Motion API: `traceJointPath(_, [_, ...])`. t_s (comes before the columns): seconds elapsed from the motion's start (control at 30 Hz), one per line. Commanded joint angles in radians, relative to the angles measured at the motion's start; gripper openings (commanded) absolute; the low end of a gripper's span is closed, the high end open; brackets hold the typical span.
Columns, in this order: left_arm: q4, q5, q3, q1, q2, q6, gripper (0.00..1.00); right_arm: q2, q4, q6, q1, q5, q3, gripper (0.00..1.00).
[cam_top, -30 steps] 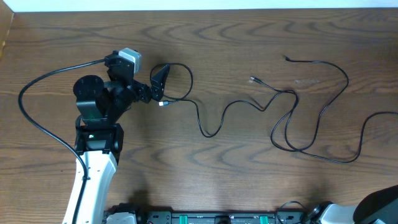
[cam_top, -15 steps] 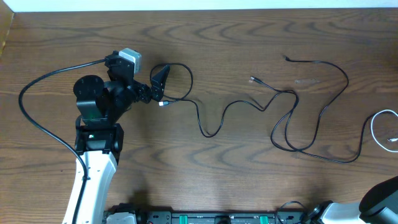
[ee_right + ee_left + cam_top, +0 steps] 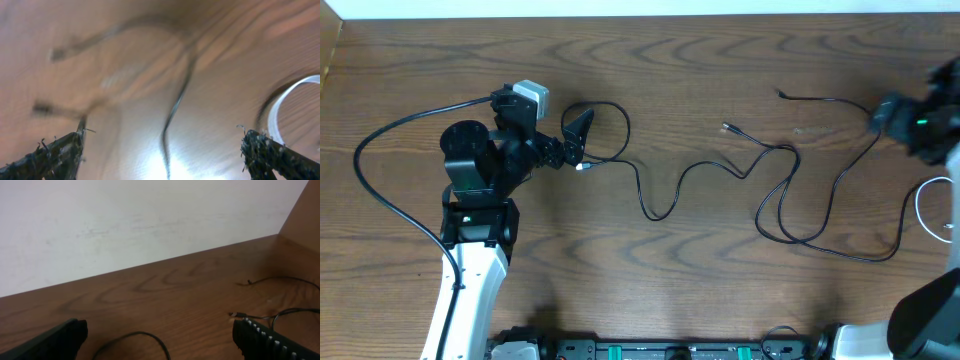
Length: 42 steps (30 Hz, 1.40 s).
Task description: Untangle cables
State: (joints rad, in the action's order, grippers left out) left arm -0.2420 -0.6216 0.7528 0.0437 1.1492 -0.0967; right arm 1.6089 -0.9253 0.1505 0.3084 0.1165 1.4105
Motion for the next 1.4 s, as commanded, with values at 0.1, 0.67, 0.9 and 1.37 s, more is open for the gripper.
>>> traceJointPath(0.1, [0.017,0.009,0.005,-0.001,0.0,0.009,0.98,-0.014,-0.087,0.181,-0.173,-0.129,-0.023,0.99])
traceJointPath(0.67, [0.059,0.063,0.005,-0.001,0.001,0.009,0.98,-0.014,0.054,0.493,-0.584,-0.39,-0.218,0.96])
traceJointPath(0.9, [0.059,0.062,0.005,-0.001,0.001,0.009,0.98,-0.013,0.164,0.518,-0.598,-0.399,-0.351,0.66])
traceJointPath(1.37, [0.059,0.062,0.005,-0.001,0.001,0.009,0.98,-0.014,0.572,0.245,-0.644,-0.214,-0.3,0.01])
